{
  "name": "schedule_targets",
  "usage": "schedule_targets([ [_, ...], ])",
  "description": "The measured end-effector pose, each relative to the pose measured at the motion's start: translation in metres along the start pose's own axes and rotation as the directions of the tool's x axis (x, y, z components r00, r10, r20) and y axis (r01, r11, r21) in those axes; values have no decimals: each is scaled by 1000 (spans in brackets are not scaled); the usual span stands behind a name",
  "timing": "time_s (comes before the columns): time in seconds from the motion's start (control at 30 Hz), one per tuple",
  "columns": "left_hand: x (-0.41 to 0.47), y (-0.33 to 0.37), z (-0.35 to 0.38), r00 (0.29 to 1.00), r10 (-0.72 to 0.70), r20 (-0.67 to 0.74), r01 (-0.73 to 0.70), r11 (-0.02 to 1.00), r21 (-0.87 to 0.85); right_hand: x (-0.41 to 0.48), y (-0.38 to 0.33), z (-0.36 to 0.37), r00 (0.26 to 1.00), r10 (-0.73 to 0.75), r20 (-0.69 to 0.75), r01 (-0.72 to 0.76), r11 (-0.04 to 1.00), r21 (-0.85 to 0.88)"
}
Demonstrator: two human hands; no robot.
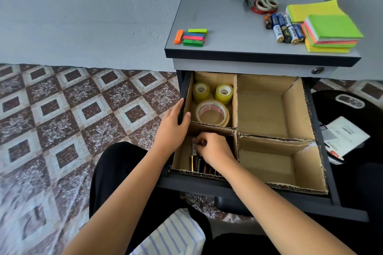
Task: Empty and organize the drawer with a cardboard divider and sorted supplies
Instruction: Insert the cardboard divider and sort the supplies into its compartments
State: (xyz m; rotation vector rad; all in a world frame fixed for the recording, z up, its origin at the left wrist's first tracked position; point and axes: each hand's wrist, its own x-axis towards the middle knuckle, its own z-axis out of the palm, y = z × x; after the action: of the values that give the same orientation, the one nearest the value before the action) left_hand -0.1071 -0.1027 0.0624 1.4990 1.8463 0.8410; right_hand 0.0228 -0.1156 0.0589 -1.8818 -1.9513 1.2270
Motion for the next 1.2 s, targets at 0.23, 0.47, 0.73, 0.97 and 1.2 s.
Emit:
schedule_targets([
  [0.23, 0, 0, -1, 1000, -6, 4, 6, 1000, -7, 4, 5, -3, 979, -68, 191, 120, 955, -273],
  [0.47, 1, 0, 0, 1000, 2, 1, -2, 1000, -9, 3, 9, -4, 987, -133, 87, 147, 972, -183],
  [0.73, 1, -2, 0, 1000, -1, 0, 1, 1000, -4, 15, 12, 3, 975, -107, 194, 171, 921, -351],
  [0.97, 1, -2, 1, 1000, -3, 3, 3, 1000, -3, 10, 11, -3, 955, -168, 245, 232, 937, -261],
  [1.2, 0, 1, 0, 1000, -4, 4, 5, 1000, -17, 0, 8, -7, 933, -171, 317, 266, 920, -287],
])
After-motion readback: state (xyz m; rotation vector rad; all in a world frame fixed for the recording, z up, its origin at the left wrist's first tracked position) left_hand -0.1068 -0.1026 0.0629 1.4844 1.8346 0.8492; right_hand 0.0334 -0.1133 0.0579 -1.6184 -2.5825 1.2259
